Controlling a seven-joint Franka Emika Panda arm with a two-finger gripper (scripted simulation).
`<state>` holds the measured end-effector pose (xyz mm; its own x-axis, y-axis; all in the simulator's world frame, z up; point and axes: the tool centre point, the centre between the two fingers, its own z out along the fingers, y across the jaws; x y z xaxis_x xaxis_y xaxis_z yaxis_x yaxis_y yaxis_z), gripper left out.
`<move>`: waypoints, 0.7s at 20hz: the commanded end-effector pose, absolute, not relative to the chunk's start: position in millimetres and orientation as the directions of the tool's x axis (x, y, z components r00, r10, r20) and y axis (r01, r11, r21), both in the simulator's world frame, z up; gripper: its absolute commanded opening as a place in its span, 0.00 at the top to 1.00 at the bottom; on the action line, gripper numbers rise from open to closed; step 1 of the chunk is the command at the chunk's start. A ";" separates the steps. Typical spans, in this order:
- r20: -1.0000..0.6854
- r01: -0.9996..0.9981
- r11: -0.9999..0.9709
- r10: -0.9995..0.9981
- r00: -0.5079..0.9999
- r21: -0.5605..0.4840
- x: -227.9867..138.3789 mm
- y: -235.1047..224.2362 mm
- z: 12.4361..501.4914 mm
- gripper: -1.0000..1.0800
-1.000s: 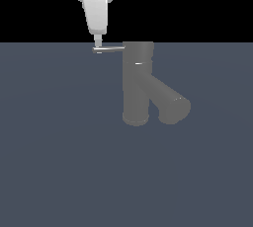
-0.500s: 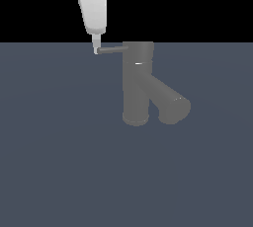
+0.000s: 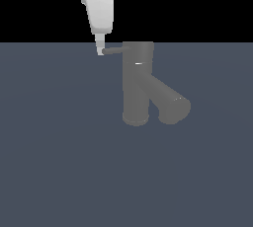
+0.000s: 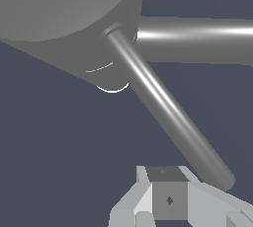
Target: Turn on the faucet by rotating a designated handle.
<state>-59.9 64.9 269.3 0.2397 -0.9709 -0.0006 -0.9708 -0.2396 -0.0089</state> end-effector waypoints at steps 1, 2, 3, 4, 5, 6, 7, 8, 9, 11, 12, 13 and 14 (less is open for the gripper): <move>0.001 -0.976 -0.216 -0.976 0.216 -0.004 -67.0 41.4 269.3 1.00; 0.001 -0.977 -0.215 -0.977 0.215 -0.003 -69.4 37.1 269.3 1.00; 0.001 -0.977 -0.215 -0.977 0.215 -0.003 -71.9 32.8 269.3 1.00; 0.000 -0.977 -0.214 -0.977 0.214 -0.003 -74.4 28.5 269.3 1.00; 0.000 -0.977 -0.214 -0.977 0.214 -0.003 -77.0 24.4 269.4 1.00; 0.000 -0.977 -0.213 -0.977 0.213 -0.002 -79.5 19.9 269.4 1.00; 0.000 -0.977 -0.212 -0.977 0.212 -0.002 -82.1 15.6 269.3 1.00; 0.000 -0.977 -0.212 -0.977 0.212 -0.002 -84.6 11.2 269.3 1.00; 0.000 -0.977 -0.211 -0.977 0.211 -0.002 -87.2 6.8 269.4 1.00; 0.000 -0.978 -0.210 -0.978 0.210 -0.001 -92.4 -1.9 269.4 1.00; 0.000 -0.978 -0.210 -0.978 0.210 -0.001 -95.0 -6.4 269.5 1.00; 0.000 -0.978 -0.209 -0.978 0.209 -0.001 -97.6 -10.9 269.5 1.00; 0.000 -0.978 -0.209 -0.978 0.209 0.000 -100.2 -15.4 269.5 1.00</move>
